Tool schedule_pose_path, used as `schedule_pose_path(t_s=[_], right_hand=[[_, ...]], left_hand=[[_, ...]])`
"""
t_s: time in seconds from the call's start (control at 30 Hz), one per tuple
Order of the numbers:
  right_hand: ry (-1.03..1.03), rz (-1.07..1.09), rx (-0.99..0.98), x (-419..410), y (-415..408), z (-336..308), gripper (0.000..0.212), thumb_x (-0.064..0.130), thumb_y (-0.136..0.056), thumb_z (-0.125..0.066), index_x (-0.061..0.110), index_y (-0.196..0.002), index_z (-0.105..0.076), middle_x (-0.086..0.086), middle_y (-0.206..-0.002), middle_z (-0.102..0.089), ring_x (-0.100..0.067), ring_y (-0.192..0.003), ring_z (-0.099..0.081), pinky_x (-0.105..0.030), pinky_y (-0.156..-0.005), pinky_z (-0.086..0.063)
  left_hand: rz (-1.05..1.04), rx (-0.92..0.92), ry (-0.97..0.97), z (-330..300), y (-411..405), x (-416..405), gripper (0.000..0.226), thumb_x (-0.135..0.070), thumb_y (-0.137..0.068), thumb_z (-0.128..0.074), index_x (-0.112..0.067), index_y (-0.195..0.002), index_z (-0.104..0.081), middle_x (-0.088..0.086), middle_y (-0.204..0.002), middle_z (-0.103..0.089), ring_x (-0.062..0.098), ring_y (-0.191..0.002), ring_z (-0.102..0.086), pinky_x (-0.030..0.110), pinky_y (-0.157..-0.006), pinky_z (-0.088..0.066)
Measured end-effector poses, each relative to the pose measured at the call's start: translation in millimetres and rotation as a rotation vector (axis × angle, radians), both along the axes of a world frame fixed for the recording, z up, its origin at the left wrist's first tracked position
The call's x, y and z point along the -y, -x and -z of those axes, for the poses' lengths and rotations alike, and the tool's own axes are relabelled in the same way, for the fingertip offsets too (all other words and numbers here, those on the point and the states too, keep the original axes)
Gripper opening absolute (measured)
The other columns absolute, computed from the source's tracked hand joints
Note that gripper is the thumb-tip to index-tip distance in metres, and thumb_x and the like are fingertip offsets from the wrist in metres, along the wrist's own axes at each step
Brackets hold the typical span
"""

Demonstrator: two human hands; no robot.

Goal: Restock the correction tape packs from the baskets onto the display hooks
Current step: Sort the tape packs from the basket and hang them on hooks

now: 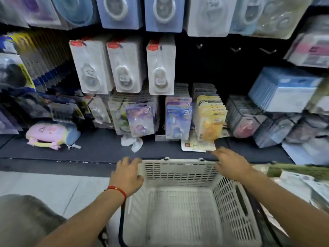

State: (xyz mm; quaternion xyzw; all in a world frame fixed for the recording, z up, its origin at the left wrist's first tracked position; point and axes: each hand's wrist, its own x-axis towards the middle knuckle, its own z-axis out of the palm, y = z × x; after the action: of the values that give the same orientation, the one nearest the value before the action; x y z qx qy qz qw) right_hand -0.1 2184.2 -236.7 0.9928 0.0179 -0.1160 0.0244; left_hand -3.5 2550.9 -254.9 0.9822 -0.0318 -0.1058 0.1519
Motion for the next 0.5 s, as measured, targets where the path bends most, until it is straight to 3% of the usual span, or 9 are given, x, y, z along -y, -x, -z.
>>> schedule_pose_path(t_s=[0.07,0.13,0.23,0.3,0.37,0.43,0.5], right_hand=[[0.073,0.053,-0.100,34,16,31,0.052,0.037,-0.105,-0.049,0.025,-0.155,-0.040,-0.006,-0.159,-0.037,-0.030,-0.145,-0.039,-0.048,-0.111,-0.045],[0.090,0.101,-0.168,59,38,65,0.063,0.044,-0.106,-0.047,0.028,-0.163,-0.026,-0.005,-0.173,-0.012,-0.030,-0.157,-0.021,-0.053,-0.121,-0.033],[0.044,0.145,-0.117,71,71,114,0.075,0.051,-0.104,-0.046,0.027,-0.166,-0.011,-0.001,-0.173,0.026,-0.029,-0.163,-0.001,-0.058,-0.127,-0.014],[0.092,0.141,-0.007,65,83,132,0.080,0.056,-0.103,-0.041,0.022,-0.168,-0.007,-0.007,-0.172,0.028,-0.031,-0.163,0.005,-0.057,-0.128,0.000],[0.132,0.120,0.058,57,83,132,0.083,0.058,-0.100,-0.040,0.018,-0.168,-0.013,-0.014,-0.174,0.017,-0.036,-0.162,0.005,-0.059,-0.125,0.013],[0.046,0.102,0.075,48,78,128,0.081,0.053,-0.099,-0.047,0.015,-0.166,-0.022,-0.018,-0.175,0.008,-0.040,-0.162,-0.002,-0.059,-0.128,0.010],[-0.206,0.121,0.089,34,76,128,0.071,0.037,-0.100,-0.056,0.014,-0.162,-0.029,-0.010,-0.176,0.007,-0.039,-0.160,-0.013,-0.053,-0.131,-0.015]], left_hand=[[-0.069,-0.115,-0.054,40,21,1,0.076,-0.032,-0.094,-0.064,-0.033,-0.160,-0.027,0.011,-0.167,-0.015,0.037,-0.149,-0.023,0.054,-0.114,-0.041],[-0.136,-0.190,-0.019,67,37,1,0.089,-0.027,-0.094,-0.066,-0.035,-0.165,-0.012,0.015,-0.170,-0.002,0.043,-0.149,-0.025,0.054,-0.113,-0.041],[-0.195,-0.127,0.114,91,45,3,0.097,-0.003,-0.090,-0.064,-0.026,-0.167,-0.009,0.019,-0.163,-0.021,0.047,-0.117,-0.056,0.054,-0.098,-0.050],[-0.202,-0.076,0.133,97,41,0,0.101,0.007,-0.086,-0.061,-0.027,-0.167,-0.013,0.018,-0.156,-0.031,0.043,-0.092,-0.063,0.053,-0.083,-0.055],[-0.199,-0.051,0.111,99,36,-6,0.104,0.011,-0.082,-0.059,-0.031,-0.166,-0.014,0.015,-0.154,-0.035,0.036,-0.080,-0.060,0.048,-0.073,-0.055],[-0.211,-0.022,0.078,101,33,-16,0.103,0.010,-0.082,-0.059,-0.035,-0.164,-0.015,0.009,-0.156,-0.035,0.033,-0.084,-0.060,0.047,-0.070,-0.053],[-0.220,0.019,0.045,104,27,-31,0.103,0.009,-0.083,-0.058,-0.038,-0.163,-0.014,0.004,-0.162,-0.032,0.034,-0.094,-0.060,0.053,-0.074,-0.055]])
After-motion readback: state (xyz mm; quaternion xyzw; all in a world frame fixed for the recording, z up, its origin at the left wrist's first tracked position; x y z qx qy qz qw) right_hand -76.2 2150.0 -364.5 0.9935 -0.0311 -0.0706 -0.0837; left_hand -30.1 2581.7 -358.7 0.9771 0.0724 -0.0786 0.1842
